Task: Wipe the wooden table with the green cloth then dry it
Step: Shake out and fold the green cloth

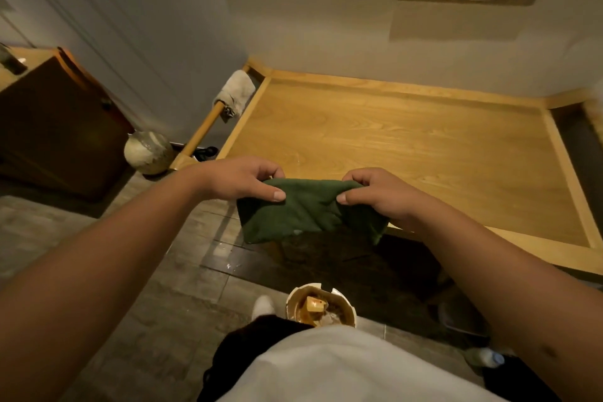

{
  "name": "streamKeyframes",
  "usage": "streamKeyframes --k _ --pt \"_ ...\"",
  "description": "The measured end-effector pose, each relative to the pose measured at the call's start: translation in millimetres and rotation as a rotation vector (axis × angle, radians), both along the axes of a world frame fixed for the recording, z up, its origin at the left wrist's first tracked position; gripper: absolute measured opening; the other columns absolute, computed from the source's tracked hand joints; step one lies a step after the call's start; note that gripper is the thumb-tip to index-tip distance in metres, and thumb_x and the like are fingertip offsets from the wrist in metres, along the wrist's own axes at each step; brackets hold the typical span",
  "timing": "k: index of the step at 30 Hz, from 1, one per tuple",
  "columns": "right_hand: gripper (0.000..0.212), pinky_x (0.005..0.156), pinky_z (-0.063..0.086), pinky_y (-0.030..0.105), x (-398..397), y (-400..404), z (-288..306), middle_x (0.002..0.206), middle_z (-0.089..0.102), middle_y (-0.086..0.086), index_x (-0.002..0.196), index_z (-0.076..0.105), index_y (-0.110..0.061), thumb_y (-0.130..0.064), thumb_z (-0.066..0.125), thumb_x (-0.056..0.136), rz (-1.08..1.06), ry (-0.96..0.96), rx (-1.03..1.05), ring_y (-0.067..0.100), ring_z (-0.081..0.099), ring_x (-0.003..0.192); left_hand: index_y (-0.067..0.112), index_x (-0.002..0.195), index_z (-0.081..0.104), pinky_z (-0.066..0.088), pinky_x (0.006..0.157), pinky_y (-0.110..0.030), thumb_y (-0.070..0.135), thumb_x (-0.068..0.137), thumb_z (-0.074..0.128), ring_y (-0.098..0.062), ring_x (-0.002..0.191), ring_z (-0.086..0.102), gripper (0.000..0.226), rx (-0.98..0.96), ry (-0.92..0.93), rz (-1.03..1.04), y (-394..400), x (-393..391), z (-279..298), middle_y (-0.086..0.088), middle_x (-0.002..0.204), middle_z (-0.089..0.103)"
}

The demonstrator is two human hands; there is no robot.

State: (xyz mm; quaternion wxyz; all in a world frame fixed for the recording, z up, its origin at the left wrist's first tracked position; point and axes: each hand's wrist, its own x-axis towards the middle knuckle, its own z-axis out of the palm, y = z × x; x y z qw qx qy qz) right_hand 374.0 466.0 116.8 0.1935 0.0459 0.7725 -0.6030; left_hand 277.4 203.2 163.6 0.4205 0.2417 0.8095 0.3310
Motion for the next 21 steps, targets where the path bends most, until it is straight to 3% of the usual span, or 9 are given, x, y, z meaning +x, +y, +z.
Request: streamKeyframes --k 3,8,11,15,19,21 --pt "0.011 0.066 0.050 0.033 -41 -19 -1 0.076 0.067 0.006 0.082 0.062 -0.010 -0.003 0.067 0.087 -0.024 -0.052 -0.146 0.020 0.064 0.072 0.010 0.100 0.065 0.058 0.072 -0.028 0.012 0.089 0.071 -0.022 0.092 0.073 0.014 -0.011 -0.135 -0.025 -26 -43 -14 -0.005 0.097 0.074" --pt "0.009 0.060 0.055 0.032 -125 -57 -15 0.081 0.068 0.012 0.087 0.058 -0.006 0.001 0.061 0.091 -0.065 -0.151 -0.282 0.023 0.066 0.071 0.004 0.105 0.068 0.061 0.078 -0.035 0.003 0.091 0.067 -0.024 0.092 0.073 0.014 -0.099 -0.241 -0.028 -74 -130 -49 -0.008 0.096 0.075" --pt "0.010 0.059 0.056 0.031 -178 -86 -30 0.083 0.069 0.013 0.088 0.060 -0.007 0.003 0.060 0.092 -0.136 -0.220 -0.337 0.024 0.068 0.073 0.000 0.106 0.065 0.057 0.068 -0.028 0.002 0.093 0.062 -0.017 0.083 0.070 0.014 -0.003 -0.187 0.123 -111 -186 -69 -0.008 0.092 0.071" --pt "0.011 0.066 0.059 0.035 -242 -131 -51 0.088 0.070 0.016 0.088 0.062 -0.007 0.004 0.061 0.090 -0.221 -0.326 -0.394 0.027 0.069 0.079 0.009 0.117 0.065 0.058 0.069 -0.032 0.000 0.093 0.059 -0.019 0.086 0.070 0.026 0.138 -0.314 0.341 -165 -257 -87 -0.006 0.098 0.071" --pt "0.018 0.072 0.061 0.037 -304 -175 -74 0.095 0.072 0.020 0.098 0.064 -0.004 0.009 0.062 0.086 -0.312 -0.401 -0.450 0.030 0.071 0.084 0.021 0.125 0.063 0.054 0.085 -0.046 0.004 0.094 0.060 -0.030 0.107 0.066 0.035 0.210 -0.364 0.551 -200 -319 -110 -0.012 0.120 0.066" --pt "0.023 0.073 0.061 0.040 -332 -194 -89 0.098 0.072 0.020 0.102 0.065 -0.004 0.011 0.062 0.085 -0.349 -0.432 -0.437 0.032 0.072 0.087 0.026 0.122 0.063 0.056 0.082 -0.044 0.004 0.096 0.059 -0.031 0.109 0.065 0.035 0.243 -0.364 0.669 -209 -345 -125 -0.013 0.122 0.065"
